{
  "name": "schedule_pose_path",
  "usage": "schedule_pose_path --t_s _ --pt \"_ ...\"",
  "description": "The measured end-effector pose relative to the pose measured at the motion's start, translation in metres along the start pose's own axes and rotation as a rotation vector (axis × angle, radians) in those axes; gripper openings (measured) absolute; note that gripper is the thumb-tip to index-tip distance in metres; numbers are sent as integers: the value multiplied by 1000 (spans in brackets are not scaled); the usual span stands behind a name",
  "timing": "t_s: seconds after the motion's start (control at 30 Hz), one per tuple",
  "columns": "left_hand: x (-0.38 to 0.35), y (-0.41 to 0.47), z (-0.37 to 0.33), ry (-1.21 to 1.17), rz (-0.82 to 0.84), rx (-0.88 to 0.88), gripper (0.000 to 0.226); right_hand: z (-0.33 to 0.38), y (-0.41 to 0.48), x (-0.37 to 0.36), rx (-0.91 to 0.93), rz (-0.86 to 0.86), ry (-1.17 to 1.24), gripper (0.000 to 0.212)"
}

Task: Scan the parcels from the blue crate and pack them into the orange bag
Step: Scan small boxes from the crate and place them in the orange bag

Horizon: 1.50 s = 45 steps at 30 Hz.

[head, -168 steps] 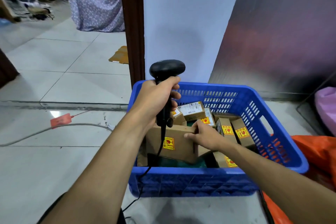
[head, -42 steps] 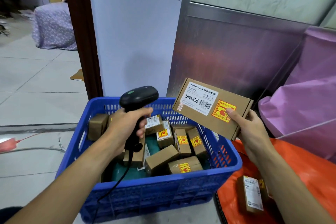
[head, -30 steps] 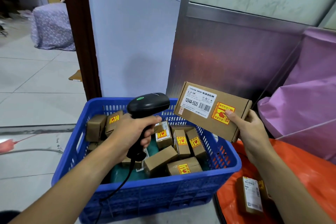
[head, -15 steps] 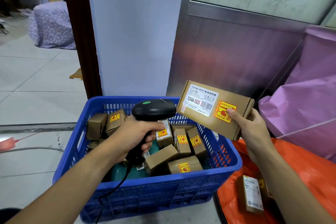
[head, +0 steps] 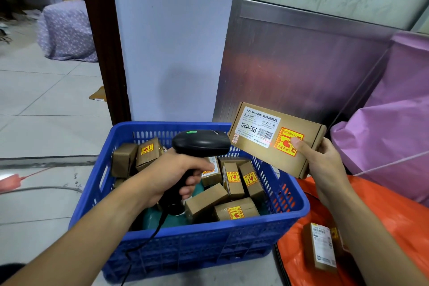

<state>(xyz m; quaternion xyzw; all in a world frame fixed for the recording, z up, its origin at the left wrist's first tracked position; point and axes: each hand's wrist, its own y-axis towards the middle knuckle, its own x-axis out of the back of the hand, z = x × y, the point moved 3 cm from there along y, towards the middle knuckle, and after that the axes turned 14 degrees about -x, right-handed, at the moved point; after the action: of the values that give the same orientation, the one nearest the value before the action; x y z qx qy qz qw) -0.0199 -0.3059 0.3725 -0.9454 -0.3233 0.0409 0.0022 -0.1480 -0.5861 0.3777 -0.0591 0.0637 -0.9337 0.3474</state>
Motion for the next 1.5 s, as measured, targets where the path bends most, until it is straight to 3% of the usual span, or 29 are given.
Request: schedule_pose_path --t_s 1.5 --pt "4 5 0 2 -126 -54 37 1 -6 -6 31 39 -18 40"
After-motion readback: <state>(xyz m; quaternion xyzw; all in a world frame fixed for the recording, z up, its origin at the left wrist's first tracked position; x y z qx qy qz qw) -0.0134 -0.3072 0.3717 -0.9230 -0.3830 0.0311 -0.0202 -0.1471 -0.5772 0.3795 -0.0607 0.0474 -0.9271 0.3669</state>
